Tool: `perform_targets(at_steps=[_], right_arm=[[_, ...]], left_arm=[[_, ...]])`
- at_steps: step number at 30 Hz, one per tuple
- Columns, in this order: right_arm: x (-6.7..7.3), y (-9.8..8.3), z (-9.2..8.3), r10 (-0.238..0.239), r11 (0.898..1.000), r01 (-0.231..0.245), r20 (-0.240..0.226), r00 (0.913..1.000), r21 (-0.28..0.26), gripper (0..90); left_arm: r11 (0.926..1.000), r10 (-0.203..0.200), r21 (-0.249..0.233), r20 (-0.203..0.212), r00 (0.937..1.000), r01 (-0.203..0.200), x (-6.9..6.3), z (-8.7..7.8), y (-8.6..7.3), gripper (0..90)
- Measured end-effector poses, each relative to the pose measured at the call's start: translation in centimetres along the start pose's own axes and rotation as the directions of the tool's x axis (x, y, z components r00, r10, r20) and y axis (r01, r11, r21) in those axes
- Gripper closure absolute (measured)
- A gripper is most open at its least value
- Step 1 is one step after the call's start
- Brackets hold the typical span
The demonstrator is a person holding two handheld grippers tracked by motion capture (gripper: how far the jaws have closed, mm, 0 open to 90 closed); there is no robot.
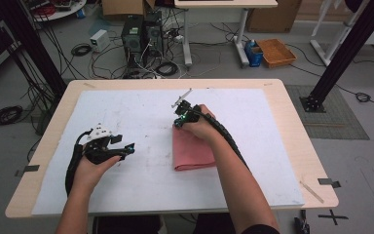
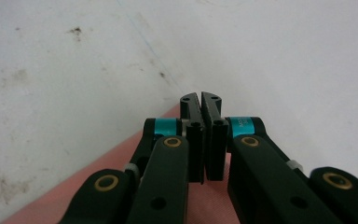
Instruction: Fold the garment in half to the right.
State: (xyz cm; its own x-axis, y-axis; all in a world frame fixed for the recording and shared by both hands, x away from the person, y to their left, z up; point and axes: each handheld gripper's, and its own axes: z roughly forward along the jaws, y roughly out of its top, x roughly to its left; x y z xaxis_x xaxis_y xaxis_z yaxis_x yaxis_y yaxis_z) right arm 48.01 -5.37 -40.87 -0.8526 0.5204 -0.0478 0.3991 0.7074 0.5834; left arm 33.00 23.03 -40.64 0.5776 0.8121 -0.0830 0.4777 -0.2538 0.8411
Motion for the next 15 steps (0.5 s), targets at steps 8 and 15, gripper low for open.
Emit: perform_targets(at_steps=[8, 15], right_arm=[[-0.2, -0.2, -1.3, 0.031, 0.998, -0.029, 0.031, 0.9990, -0.057, 69.2], [-3.0, -4.7, -5.8, 0.151, 0.981, -0.141, 0.069, 0.9862, -0.131, 72.9]], left_arm=[[0.9997, 0.019, 0.014, -0.021, 0.9996, -0.019, -0.2, 0.4, 0.2, 35.3], [0.9995, 0.029, -0.013, -0.032, 0.9991, -0.030, -0.2, 0.4, 0.8, 32.2]])
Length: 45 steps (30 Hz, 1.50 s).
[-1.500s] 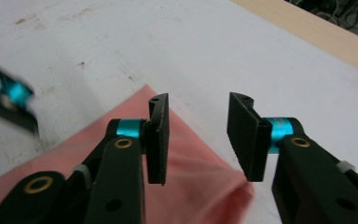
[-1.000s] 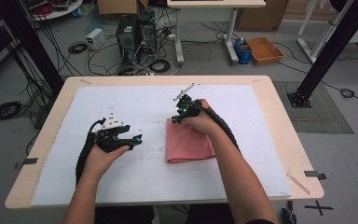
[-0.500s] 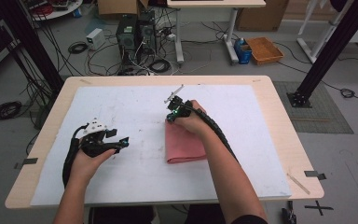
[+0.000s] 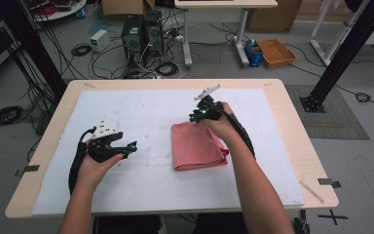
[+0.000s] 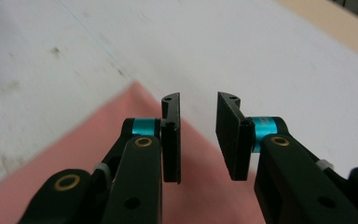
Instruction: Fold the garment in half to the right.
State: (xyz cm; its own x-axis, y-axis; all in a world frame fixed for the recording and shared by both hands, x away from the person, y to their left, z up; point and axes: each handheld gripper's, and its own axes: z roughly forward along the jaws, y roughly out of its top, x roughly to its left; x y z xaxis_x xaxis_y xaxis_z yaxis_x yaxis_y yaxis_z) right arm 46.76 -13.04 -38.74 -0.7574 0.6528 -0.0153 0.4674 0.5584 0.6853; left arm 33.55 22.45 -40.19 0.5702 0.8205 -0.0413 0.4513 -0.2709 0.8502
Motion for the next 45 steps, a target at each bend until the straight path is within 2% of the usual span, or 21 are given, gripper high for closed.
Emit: perform_targets(at_steps=[1, 2, 5, 6, 8, 10, 11, 13, 16, 19, 22, 24, 25, 27, 29, 33, 37, 39, 41, 43, 45], right_arm=[[-0.4, -0.9, 0.1, 0.015, 1.000, -0.015, -0.001, 0.9999, 0.023, 73.1], [-0.8, -1.7, 0.2, 0.026, 0.999, -0.027, 0.020, 0.9995, 0.040, 73.8], [-2.1, -3.8, 0.3, 0.093, 0.994, -0.097, 0.063, 0.9937, 0.053, 75.3], [-2.4, -4.2, 0.3, 0.100, 0.993, -0.104, 0.077, 0.9920, 0.055, 75.4], [-2.8, -5.0, 0.2, 0.121, 0.991, -0.124, 0.068, 0.9903, 0.048, 74.1], [-2.7, -5.3, -0.7, 0.128, 0.992, -0.129, 0.064, 0.9897, 0.009, 72.5], [-2.7, -5.3, -0.7, 0.128, 0.992, -0.129, 0.064, 0.9897, 0.009, 72.5], [-1.8, -5.7, -3.0, 0.108, 0.992, -0.106, 0.033, 0.9936, -0.066, 65.9], [-0.4, -6.4, -5.0, 0.085, 0.992, -0.084, 0.009, 0.9963, -0.095, 58.5], [1.7, -8.2, -6.5, 0.045, 0.994, -0.046, -0.011, 0.9989, -0.101, 57.9], [2.9, -10.2, -6.3, 0.041, 0.997, -0.043, -0.019, 0.9990, -0.066, 62.8], [3.2, -11.5, -5.6, 0.036, 0.999, -0.036, -0.005, 0.9994, -0.021, 73.9], [3.1, -12.1, -5.3, 0.042, 0.999, -0.042, -0.011, 0.9991, -0.018, 78.9], [3.2, -12.7, -5.3, 0.048, 0.998, -0.048, -0.008, 0.9988, -0.037, 86.0], [3.2, -12.6, -5.8, 0.053, 0.996, -0.053, -0.005, 0.9986, -0.073, 87.3], [2.9, -12.5, -7.4, 0.087, 0.987, -0.089, -0.021, 0.9960, -0.136, 87.4], [2.7, -13.6, -6.8, 0.117, 0.988, -0.118, -0.010, 0.9930, -0.102, 83.4], [2.5, -14.2, -6.4, 0.173, 0.979, -0.173, -0.013, 0.9848, -0.105, 75.2], [2.4, -14.8, -6.5, 0.201, 0.971, -0.203, -0.027, 0.9791, -0.126, 74.5], [2.3, -14.9, -6.7, 0.205, 0.969, -0.205, -0.017, 0.9787, -0.138, 73.8], [2.3, -14.8, -7.3, 0.186, 0.970, -0.185, -0.003, 0.9825, -0.161, 70.6]], left_arm=[[1.0000, 0.000, -0.003, -0.004, 1.0000, 0.000, 0.0, 0.0, 0.0, 32.2], [1.0000, 0.001, -0.004, -0.006, 1.0000, -0.001, 0.0, 0.0, 0.1, 32.0], [1.0000, 0.006, -0.005, -0.005, 1.0000, -0.006, -0.2, 0.1, 0.2, 31.8], [0.9997, 0.026, -0.004, 0.001, 0.9997, -0.026, -0.3, 0.2, 0.2, 31.8], [0.9989, 0.047, -0.008, -0.001, 0.9989, -0.047, -0.5, 0.2, 0.3, 31.8], [0.9988, 0.048, -0.008, 0.006, 0.9988, -0.048, -0.6, 0.2, 0.3, 31.8], [0.9988, 0.048, -0.008, 0.006, 0.9988, -0.048, -0.6, 0.2, 0.3, 31.8], [0.9987, 0.051, -0.006, 0.009, 0.9986, -0.051, -0.5, 0.4, 0.2, 31.8], [0.9987, 0.051, -0.007, 0.014, 0.9986, -0.051, -0.5, 0.5, 0.2, 31.8], [0.9984, 0.056, -0.009, 0.018, 0.9982, -0.056, -0.6, 0.5, 0.2, 31.8], [0.9981, 0.062, -0.006, 0.025, 0.9978, -0.062, -0.8, 0.6, 0.1, 31.8], [0.9977, 0.068, -0.003, 0.020, 0.9975, -0.068, -1.0, 0.7, 0.1, 31.7], [0.9966, 0.082, 0.006, 0.020, 0.9964, -0.082, -1.1, 0.8, 0.1, 31.7], [0.9960, 0.089, 0.005, 0.026, 0.9957, -0.089, -1.3, 0.8, 0.0, 31.8], [0.9958, 0.091, 0.002, 0.026, 0.9955, -0.091, -1.4, 0.8, 0.1, 31.7], [0.9955, 0.095, -0.003, 0.022, 0.9953, -0.095, -1.4, 0.6, 0.2, 31.7], [0.9947, 0.103, 0.001, 0.025, 0.9944, -0.103, -1.9, 0.7, 0.1, 31.7], [0.9940, 0.109, 0.005, 0.031, 0.9935, -0.109, -2.1, 0.8, 0.1, 31.8], [0.9933, 0.115, 0.008, 0.032, 0.9928, -0.115, -2.2, 0.8, 0.1, 31.7], [0.9930, 0.118, 0.008, 0.027, 0.9927, -0.118, -2.2, 0.7, 0.1, 31.7], [0.9923, 0.124, 0.004, 0.025, 0.9920, -0.124, -2.3, 0.5, 0.2, 31.7]])
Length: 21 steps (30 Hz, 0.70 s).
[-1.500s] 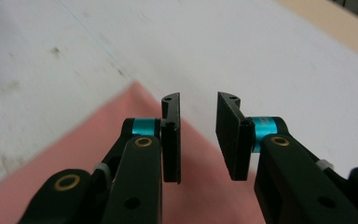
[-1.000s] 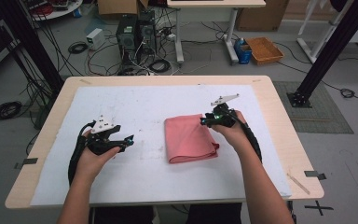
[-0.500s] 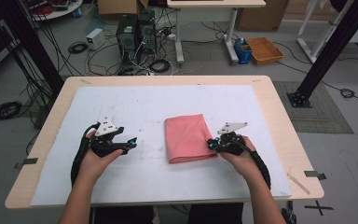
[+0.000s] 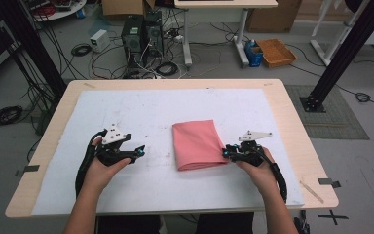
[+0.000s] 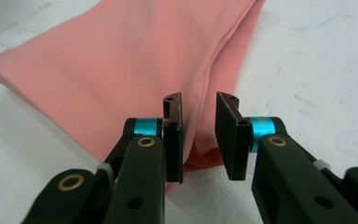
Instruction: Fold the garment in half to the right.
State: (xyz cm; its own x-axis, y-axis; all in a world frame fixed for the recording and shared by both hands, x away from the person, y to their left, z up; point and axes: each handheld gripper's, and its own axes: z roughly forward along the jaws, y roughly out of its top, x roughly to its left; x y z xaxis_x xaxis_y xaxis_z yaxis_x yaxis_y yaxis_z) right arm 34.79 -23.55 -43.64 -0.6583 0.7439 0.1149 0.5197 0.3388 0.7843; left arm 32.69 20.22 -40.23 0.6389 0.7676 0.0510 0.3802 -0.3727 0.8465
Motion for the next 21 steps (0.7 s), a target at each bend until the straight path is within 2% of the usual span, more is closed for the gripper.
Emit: perform_targets(at_steps=[1, 2, 3, 7, 11, 14, 17, 21], right_arm=[[0.0, 0.0, 0.0, 0.000, 1.000, 0.000, 0.000, 1.0000, 0.000, 70.6], [0.1, 0.5, -0.7, -0.035, 0.999, 0.035, 0.021, 0.9992, -0.029, 65.3], [0.1, 0.8, -1.1, -0.052, 0.997, 0.053, 0.026, 0.9983, -0.060, 62.8], [-0.1, 2.3, -2.8, -0.069, 0.987, 0.077, 0.061, 0.9957, -0.141, 47.9], [-0.4, 3.8, -3.9, -0.079, 0.981, 0.091, 0.079, 0.9938, -0.170, 35.3], [-0.4, 4.9, -4.4, -0.091, 0.974, 0.109, 0.095, 0.9913, -0.197, 29.6], [-0.4, 5.7, -4.7, -0.093, 0.972, 0.110, 0.094, 0.9913, -0.208, 23.4], [-0.4, 6.4, -4.7, -0.095, 0.970, 0.109, 0.074, 0.9927, -0.217, 22.0]], left_arm=[[1.0000, 0.000, 0.000, 0.000, 1.0000, 0.000, 0.0, 0.0, 0.0, 31.7], [0.9996, 0.027, -0.003, -0.006, 0.9996, -0.027, -0.1, -0.2, 0.1, 31.7], [0.9995, 0.032, -0.004, -0.008, 0.9995, -0.032, -0.2, -0.3, 0.2, 31.8], [0.9991, 0.042, -0.010, -0.002, 0.9991, -0.042, -0.5, -0.7, 0.8, 31.7], [0.9974, 0.055, -0.048, 0.010, 0.9984, -0.055, -0.7, -1.3, 1.7, 30.8], [0.9942, 0.053, -0.095, 0.026, 0.9982, -0.051, -0.6, -1.6, 2.2, 28.1], [0.9920, 0.057, -0.115, 0.047, 0.9972, -0.052, -0.5, -1.7, 2.5, 28.1], [0.9900, 0.069, -0.127, 0.054, 0.9961, -0.062, -0.1, -1.8, 3.0, 27.9]])
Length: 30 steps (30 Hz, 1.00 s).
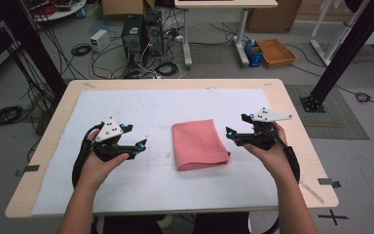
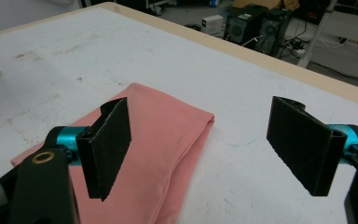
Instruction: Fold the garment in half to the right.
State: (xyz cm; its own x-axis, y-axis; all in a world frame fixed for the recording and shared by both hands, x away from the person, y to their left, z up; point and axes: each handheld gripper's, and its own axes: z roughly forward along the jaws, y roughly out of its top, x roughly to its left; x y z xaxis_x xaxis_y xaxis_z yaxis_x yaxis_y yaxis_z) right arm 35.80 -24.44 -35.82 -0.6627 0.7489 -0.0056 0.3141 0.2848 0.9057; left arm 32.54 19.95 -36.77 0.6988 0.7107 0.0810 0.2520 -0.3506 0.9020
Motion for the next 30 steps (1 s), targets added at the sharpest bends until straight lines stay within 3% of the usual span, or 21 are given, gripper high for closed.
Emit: perform_targets(at_steps=[6, 12, 18, 30], right_arm=[[-0.6, -0.1, -0.1, 0.017, 1.000, -0.017, -0.002, 0.9999, 0.001, 22.0], [-1.1, 0.0, -0.5, 0.034, 0.999, -0.034, 0.024, 0.9991, 0.003, 22.0], [-0.9, 0.5, -0.8, 0.020, 1.000, -0.020, 0.033, 0.9993, 0.001, 22.0], [-1.2, 0.1, -0.4, 0.035, 0.999, -0.036, 0.030, 0.9989, 0.016, 22.0]], left_arm=[[0.9993, -0.023, -0.028, 0.017, 0.9996, 0.024, 0.7, -0.1, 0.0, 27.2], [0.9983, -0.041, -0.042, 0.014, 0.9991, 0.042, 1.4, 0.0, -0.1, 27.2], [0.9974, -0.041, -0.059, 0.018, 0.9990, 0.042, 1.9, 0.1, 0.2, 27.2], [0.9972, -0.049, -0.056, 0.021, 0.9986, 0.050, 2.4, 0.3, -0.4, 27.2]])
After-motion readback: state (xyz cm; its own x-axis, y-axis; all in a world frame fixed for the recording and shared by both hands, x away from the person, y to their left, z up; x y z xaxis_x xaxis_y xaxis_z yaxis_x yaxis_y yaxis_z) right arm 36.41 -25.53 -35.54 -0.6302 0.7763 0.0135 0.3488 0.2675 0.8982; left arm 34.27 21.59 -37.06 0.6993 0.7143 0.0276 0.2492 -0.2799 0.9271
